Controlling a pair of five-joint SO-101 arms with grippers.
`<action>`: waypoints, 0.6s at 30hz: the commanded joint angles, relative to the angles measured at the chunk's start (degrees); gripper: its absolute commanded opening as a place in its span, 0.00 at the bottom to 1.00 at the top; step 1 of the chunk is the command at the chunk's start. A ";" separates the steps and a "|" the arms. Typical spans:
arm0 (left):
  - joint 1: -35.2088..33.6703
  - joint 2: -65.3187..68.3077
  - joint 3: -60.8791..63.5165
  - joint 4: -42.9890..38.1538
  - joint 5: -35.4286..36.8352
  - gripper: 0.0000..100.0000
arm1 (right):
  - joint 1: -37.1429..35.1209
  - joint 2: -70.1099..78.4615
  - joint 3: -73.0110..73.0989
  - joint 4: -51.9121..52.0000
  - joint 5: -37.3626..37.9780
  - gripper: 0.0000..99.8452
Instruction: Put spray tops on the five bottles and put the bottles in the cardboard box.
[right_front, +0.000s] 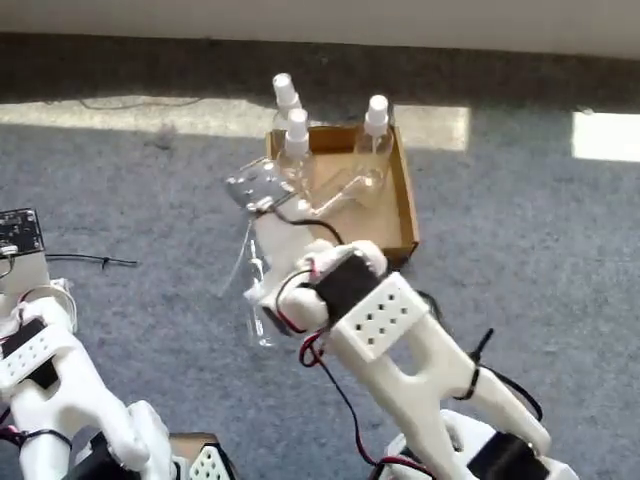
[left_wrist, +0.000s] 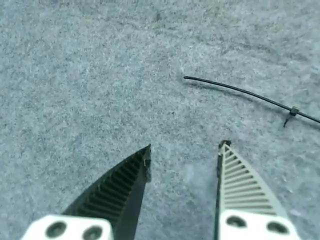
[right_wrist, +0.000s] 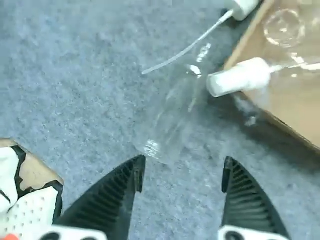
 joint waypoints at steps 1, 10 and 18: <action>0.40 -0.31 -0.22 -1.05 -0.26 0.21 | -4.62 7.34 -0.66 -4.09 -2.46 0.27; 0.31 -0.31 -0.13 -1.05 -0.35 0.21 | -3.47 17.10 -8.66 -6.02 -7.12 0.35; 0.66 -0.31 1.89 -1.14 -3.52 0.21 | 15.43 11.12 -18.77 3.03 22.77 0.35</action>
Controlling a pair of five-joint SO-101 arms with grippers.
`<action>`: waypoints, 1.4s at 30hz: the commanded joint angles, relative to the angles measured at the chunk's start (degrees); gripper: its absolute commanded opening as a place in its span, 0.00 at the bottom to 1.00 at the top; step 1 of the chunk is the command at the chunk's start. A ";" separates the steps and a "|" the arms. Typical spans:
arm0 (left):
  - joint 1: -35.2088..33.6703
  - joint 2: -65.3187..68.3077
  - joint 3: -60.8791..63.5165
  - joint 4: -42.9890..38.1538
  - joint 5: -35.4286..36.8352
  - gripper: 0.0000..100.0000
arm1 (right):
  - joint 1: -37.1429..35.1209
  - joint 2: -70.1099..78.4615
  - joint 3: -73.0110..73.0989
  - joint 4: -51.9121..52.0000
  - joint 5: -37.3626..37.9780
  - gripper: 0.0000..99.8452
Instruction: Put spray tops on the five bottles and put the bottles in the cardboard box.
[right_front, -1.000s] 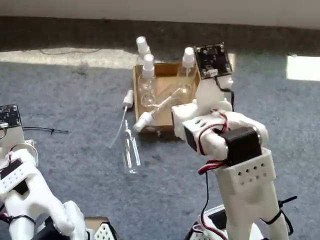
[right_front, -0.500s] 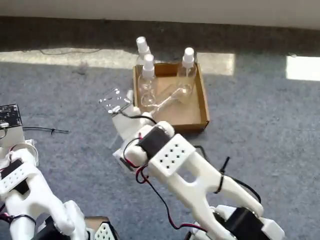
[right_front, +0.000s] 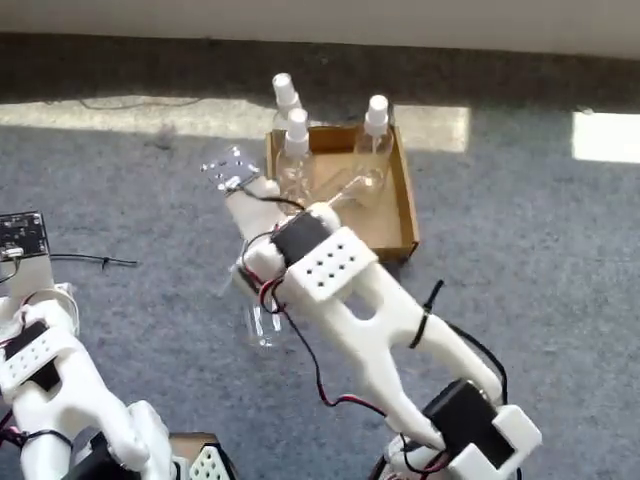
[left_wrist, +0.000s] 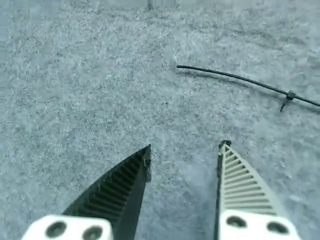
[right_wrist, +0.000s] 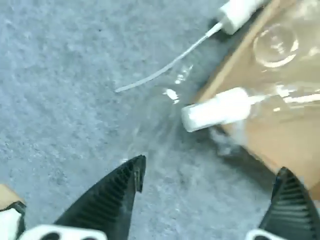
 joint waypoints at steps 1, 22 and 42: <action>0.66 -0.31 0.75 -1.05 -1.23 0.21 | 9.54 -3.47 -6.29 3.21 15.38 0.35; 0.75 -0.66 2.15 -1.14 -1.23 0.21 | 19.56 11.56 -7.52 -8.40 67.25 0.35; 0.75 -0.31 2.24 -1.14 -1.23 0.21 | 20.35 21.85 -7.69 -13.41 69.98 0.35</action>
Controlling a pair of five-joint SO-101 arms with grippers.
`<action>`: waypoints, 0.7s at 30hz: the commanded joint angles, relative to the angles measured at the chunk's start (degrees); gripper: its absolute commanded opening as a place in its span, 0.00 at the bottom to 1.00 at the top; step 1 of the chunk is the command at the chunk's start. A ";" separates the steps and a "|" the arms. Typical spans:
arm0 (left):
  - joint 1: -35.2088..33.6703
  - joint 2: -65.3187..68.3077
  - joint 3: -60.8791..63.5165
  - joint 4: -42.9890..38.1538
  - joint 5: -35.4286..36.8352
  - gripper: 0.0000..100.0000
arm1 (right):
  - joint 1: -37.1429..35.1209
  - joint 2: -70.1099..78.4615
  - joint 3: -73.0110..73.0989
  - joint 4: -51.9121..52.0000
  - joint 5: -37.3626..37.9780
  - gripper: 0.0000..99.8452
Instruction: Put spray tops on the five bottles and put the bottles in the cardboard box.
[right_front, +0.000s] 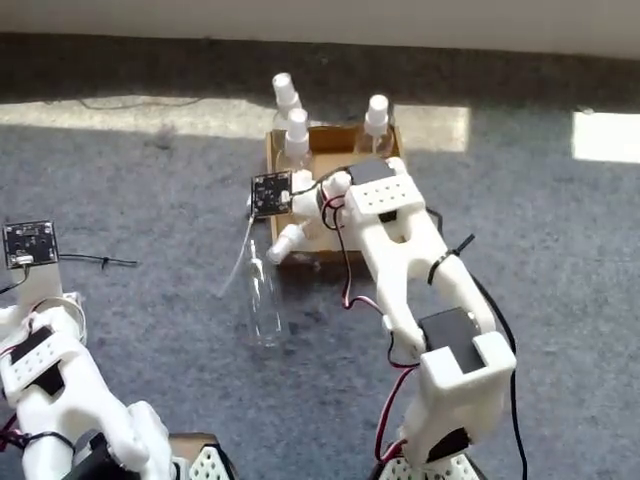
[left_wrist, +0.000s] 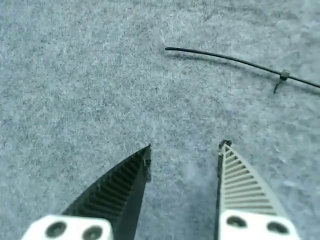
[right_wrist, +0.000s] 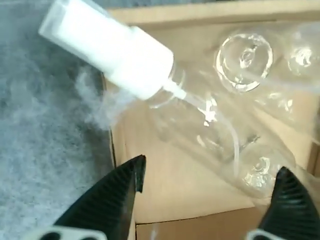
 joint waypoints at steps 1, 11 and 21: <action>0.75 -0.31 -0.40 -1.05 -0.35 0.21 | 0.75 -0.22 -3.38 -0.66 0.62 0.35; 0.75 -0.31 -0.40 -1.05 -0.35 0.21 | 0.75 0.66 -3.38 -3.74 0.26 0.35; 0.75 -0.31 -0.40 -1.05 -0.35 0.21 | -0.84 0.75 -3.30 -6.73 0.26 0.35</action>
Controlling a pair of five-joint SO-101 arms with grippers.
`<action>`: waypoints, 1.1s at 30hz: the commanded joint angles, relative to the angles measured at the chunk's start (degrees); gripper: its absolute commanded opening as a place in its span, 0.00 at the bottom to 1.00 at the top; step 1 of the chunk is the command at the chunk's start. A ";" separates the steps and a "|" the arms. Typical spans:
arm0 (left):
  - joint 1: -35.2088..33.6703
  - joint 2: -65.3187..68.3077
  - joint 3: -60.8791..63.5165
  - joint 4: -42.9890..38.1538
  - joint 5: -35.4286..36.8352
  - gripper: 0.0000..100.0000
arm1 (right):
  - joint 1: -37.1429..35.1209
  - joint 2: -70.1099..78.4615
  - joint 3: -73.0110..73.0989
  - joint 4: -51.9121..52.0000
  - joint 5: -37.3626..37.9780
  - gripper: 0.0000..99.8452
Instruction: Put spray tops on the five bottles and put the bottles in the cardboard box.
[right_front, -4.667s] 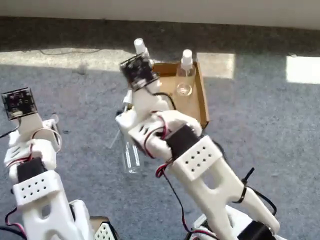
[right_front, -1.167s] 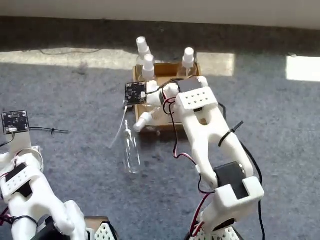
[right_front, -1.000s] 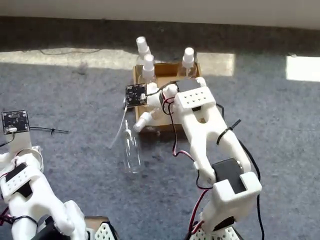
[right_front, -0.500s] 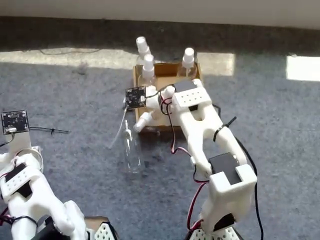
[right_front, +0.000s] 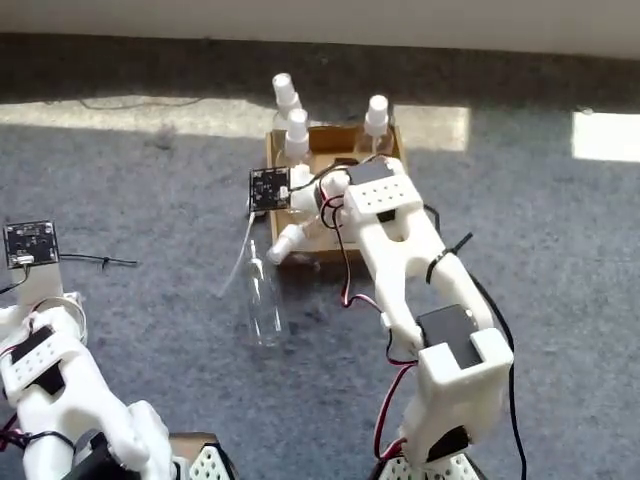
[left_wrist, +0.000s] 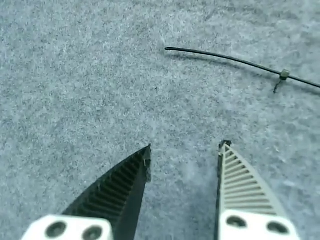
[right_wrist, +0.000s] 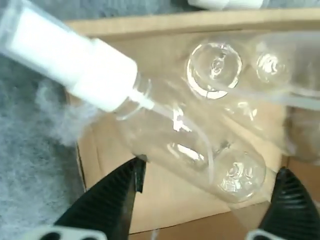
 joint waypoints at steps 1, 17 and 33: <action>0.75 -0.31 -0.40 -1.05 -0.35 0.21 | -0.84 -0.22 -2.95 -0.84 0.26 0.35; 0.75 -0.31 -0.40 -1.05 -0.35 0.21 | -2.24 -0.13 -2.95 -0.84 0.26 0.35; 0.66 -0.31 -0.40 -1.05 -0.35 0.21 | -2.42 -0.13 -2.68 -0.84 0.26 0.26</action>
